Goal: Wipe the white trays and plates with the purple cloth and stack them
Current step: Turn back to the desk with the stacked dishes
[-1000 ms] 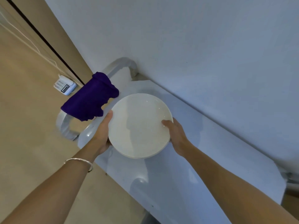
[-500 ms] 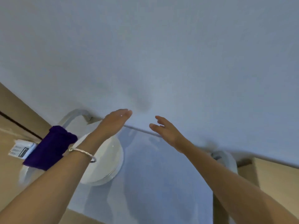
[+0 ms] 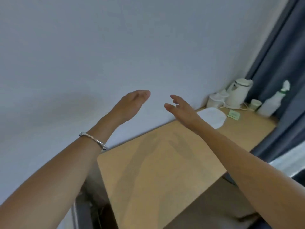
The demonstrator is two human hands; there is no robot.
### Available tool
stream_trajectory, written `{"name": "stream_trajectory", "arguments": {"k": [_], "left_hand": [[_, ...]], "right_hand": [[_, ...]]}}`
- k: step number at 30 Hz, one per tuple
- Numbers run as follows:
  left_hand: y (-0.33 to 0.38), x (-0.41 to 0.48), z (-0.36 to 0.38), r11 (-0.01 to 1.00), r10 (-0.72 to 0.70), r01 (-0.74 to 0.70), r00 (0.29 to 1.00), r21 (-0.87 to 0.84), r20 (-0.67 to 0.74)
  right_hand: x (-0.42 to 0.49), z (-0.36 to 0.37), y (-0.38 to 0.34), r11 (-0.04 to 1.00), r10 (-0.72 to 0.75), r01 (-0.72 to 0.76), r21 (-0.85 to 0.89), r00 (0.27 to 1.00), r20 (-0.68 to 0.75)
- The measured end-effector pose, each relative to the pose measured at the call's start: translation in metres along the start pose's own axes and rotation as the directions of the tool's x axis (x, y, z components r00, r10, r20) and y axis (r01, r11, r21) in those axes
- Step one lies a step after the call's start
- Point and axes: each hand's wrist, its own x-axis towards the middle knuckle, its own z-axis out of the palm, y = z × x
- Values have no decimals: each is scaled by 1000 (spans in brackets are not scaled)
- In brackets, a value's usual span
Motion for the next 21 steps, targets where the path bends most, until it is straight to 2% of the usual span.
{"name": "stream_trajectory", "arguments": {"k": [3,7,11,16,21], "left_hand": [[44,48,93,994,100,-102,993,39,64],[70,90,182,979,167,-184,972,91,164],[54,134,227,985,111,-136,971,105,212],[25,201,257,985,24,-57,980,162,197],[-2,245,298,984,-64,28,977,178,201]], "right_hand": [[-14,-88,63,984,72,-95,-153,986,-151],[-15,-170,130,954,193,-245,-170,942,-275],[3,-204,185,922,273,-334,-199,921,-279],[52,-225,229,878,337,-409,-248,897,-285],[107,-229,270,829,372,-415,-374,910,-185]]}}
